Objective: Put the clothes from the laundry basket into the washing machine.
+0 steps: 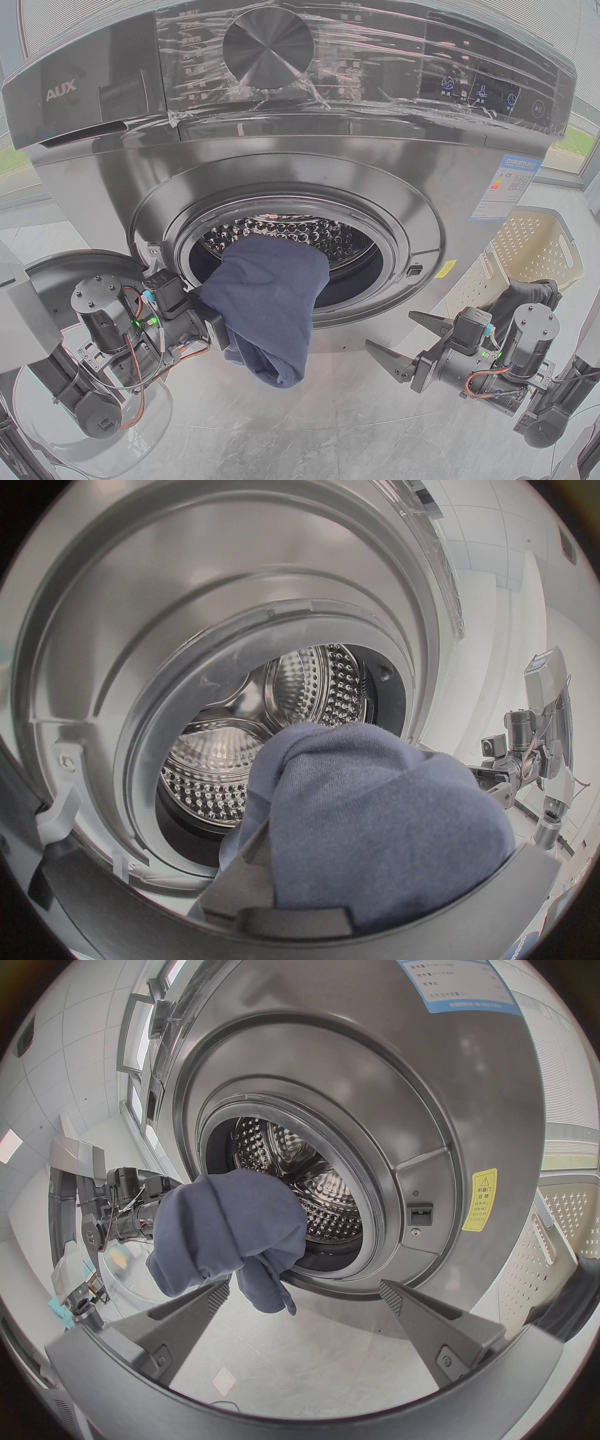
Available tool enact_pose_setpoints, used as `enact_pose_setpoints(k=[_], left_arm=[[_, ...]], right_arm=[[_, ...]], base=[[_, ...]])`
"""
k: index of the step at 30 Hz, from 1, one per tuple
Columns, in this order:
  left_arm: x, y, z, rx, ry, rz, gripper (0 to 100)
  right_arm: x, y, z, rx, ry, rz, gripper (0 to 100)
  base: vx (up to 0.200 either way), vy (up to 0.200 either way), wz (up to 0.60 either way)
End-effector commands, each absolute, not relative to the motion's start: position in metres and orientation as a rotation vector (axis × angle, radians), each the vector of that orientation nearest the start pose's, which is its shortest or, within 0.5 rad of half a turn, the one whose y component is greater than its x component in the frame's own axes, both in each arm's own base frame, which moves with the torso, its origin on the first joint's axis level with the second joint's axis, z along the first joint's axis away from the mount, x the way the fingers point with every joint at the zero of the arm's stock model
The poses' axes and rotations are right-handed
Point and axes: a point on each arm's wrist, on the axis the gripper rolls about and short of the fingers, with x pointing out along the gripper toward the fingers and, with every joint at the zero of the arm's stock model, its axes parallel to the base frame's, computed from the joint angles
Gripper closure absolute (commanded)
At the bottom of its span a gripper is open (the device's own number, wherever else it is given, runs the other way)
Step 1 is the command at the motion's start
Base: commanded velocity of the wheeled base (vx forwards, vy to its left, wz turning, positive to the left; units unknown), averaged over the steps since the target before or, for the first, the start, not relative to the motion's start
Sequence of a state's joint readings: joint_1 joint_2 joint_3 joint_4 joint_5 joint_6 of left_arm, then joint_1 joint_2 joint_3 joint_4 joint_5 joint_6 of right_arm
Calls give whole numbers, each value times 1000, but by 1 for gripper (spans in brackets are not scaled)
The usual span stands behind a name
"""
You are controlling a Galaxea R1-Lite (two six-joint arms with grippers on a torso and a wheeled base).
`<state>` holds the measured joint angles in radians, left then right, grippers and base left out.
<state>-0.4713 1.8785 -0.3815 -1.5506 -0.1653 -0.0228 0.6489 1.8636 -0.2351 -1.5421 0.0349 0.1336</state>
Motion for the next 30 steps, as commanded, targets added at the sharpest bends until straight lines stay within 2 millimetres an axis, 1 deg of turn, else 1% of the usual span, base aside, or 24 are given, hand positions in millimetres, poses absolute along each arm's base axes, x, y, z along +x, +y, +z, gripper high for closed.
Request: enact_pose_setpoints(k=[1, 5, 9, 11, 13, 15, 17, 21, 24, 25, 26, 27, 28, 29, 30], left_arm=[[249, -131, 122, -30, -44, -639, 100], [248, -132, 122, -30, -45, -642, 100], [247, -138, 124, -28, -56, -655, 100], [245, -144, 124, -24, -60, -669, 100], [249, -152, 124, -41, -63, -656, 100], [258, -159, 121, -41, -67, -645, 100], [267, -164, 113, -25, -59, -643, 100], [276, -173, 106, -41, -48, -656, 100], [284, -185, 97, -51, -40, -674, 100], [289, -188, 98, -57, -51, -675, 100], [289, -188, 98, -57, -51, -675, 100], [299, -194, 98, -67, -75, -674, 100], [300, -194, 99, -68, -78, -674, 100], [311, -199, 99, -76, -105, -666, 100], [312, -201, 100, -79, -111, -666, 100]], right_arm=[[197, 154, 97, 94, 146, 688, 0], [195, 156, 98, 96, 144, 700, 0], [192, 159, 99, 95, 140, 718, 0], [188, 162, 102, 98, 129, 734, 0], [185, 162, 106, 102, 114, 741, 0], [185, 162, 107, 104, 111, 743, 0], [184, 161, 106, 102, 116, 743, 0], [184, 161, 106, 102, 116, 744, 0], [185, 159, 106, 102, 114, 738, 0], [186, 159, 106, 102, 114, 737, 0], [186, 159, 106, 102, 114, 737, 0], [186, 159, 106, 102, 117, 738, 0], [186, 159, 106, 102, 117, 738, 0], [185, 159, 105, 101, 120, 739, 0], [186, 159, 105, 101, 120, 739, 0]], base=[[0, 0, 0], [0, 0, 0], [0, 0, 0], [0, 0, 0], [0, 0, 0], [0, 0, 0], [0, 0, 0], [0, 0, 0], [0, 0, 0], [0, 0, 0], [0, 0, 0], [0, 0, 0], [0, 0, 0], [0, 0, 0], [0, 0, 0]])
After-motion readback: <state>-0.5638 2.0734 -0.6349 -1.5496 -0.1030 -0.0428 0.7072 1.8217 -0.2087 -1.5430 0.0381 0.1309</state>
